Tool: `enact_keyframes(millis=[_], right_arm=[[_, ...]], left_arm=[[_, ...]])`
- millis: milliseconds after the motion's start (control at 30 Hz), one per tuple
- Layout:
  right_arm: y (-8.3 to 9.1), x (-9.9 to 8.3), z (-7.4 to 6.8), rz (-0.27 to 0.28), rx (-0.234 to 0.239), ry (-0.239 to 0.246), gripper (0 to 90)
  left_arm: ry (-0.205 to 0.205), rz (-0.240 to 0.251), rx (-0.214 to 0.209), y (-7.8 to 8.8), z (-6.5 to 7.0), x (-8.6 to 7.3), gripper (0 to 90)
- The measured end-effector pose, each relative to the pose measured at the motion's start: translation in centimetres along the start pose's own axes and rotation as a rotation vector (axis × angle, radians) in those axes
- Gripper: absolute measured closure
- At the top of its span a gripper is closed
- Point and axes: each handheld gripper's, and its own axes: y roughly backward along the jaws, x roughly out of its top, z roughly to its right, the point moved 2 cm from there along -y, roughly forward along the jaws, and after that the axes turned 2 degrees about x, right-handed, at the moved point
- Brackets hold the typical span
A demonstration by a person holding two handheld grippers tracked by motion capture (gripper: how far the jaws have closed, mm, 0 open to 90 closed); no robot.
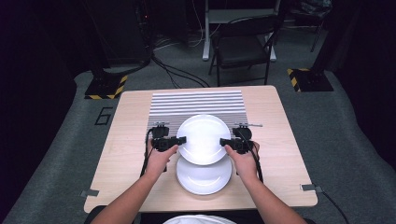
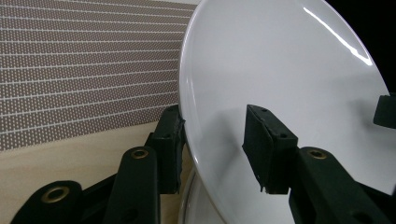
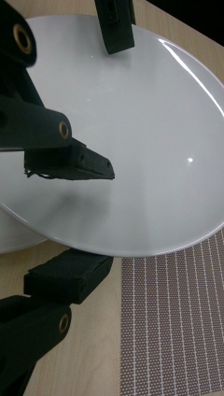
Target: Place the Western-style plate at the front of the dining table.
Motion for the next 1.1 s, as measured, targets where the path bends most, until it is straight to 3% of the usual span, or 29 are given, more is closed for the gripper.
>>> enact_keyframes(millis=[467, 700, 1100], right_arm=[[-0.1, 1.2, -0.5, 0.004, 0.012, -0.001, 53.3], [0.0, 2.0, -0.8, 0.016, 0.004, 0.022, 53.3], [-0.1, 3.0, -1.0, 0.018, 0.017, 0.009, 53.3]], left_arm=[[-0.005, 0.008, 0.007, 0.4, -0.2, 1.6, 58.0], [0.002, 0.018, 0.014, 0.3, -0.3, 2.2, 58.0], [-0.004, 0.025, 0.010, 0.7, -0.4, 3.2, 58.1]])
